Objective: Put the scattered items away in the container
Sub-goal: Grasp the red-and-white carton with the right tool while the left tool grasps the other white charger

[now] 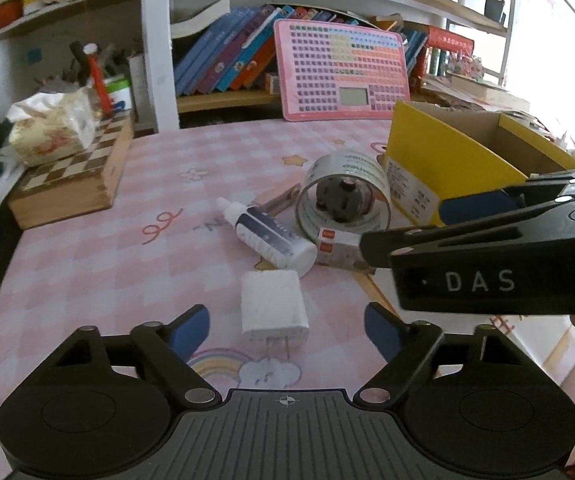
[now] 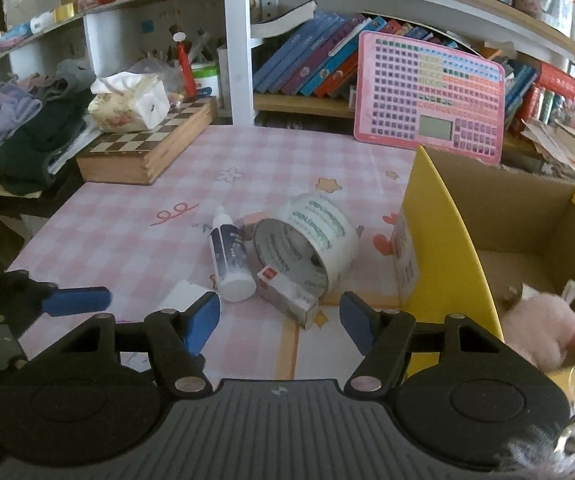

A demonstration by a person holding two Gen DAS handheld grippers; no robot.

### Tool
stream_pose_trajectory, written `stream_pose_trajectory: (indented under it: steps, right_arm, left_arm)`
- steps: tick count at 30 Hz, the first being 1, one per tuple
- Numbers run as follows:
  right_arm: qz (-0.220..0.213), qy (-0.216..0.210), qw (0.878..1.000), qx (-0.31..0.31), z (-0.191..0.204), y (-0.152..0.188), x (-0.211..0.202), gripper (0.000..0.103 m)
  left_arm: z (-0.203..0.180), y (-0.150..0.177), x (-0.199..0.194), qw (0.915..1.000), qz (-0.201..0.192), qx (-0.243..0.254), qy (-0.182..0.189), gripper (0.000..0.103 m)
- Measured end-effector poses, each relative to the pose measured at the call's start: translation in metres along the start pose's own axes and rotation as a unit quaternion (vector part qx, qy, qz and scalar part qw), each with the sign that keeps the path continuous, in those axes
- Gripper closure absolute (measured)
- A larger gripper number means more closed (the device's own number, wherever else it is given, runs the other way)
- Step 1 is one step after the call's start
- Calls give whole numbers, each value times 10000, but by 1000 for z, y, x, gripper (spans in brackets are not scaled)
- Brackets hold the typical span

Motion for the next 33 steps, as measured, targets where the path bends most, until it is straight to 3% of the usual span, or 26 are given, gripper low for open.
stream_pose_trajectory:
  steps: [4, 11, 17, 23, 27, 29, 33]
  right_arm:
    - [203, 29, 9998, 25, -3, -3, 15, 37]
    - [610, 81, 9979, 176, -10, -2, 40, 41]
    - [867, 139, 9954, 375, -15, 0, 64, 43]
    - [992, 154, 9947, 236, -10, 1, 86, 57]
    - [1195, -223, 9926, -12, -4, 6, 78, 66]
    - [1179, -256, 9926, -116, -3, 7, 76, 66]
    - [1070, -219, 9937, -250, 1, 4, 83, 56]
  left_arm:
    - [-2, -2, 18, 9999, 113, 70, 62, 21]
    - [3, 1, 45, 9992, 390, 90, 7, 36]
    - [11, 0, 51, 9990, 396, 169, -153, 61]
    - [20, 2, 49, 9987, 460, 110, -182, 61]
    - [28, 7, 43, 9983, 533, -68, -243, 61]
    - [31, 9, 41, 9981, 540, -124, -257, 62]
    - [34, 12, 39, 9979, 553, -174, -276, 61]
Point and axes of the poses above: each gripper's, at about its wrist camera, not at the fingertips, and x roughly the way its jaws point, z to its left, y to its underside, the point moved 4 cm from there along x, roughly the way its jaws point, and after that the axes turned 9 degrees about x, right-handed, at the moved point
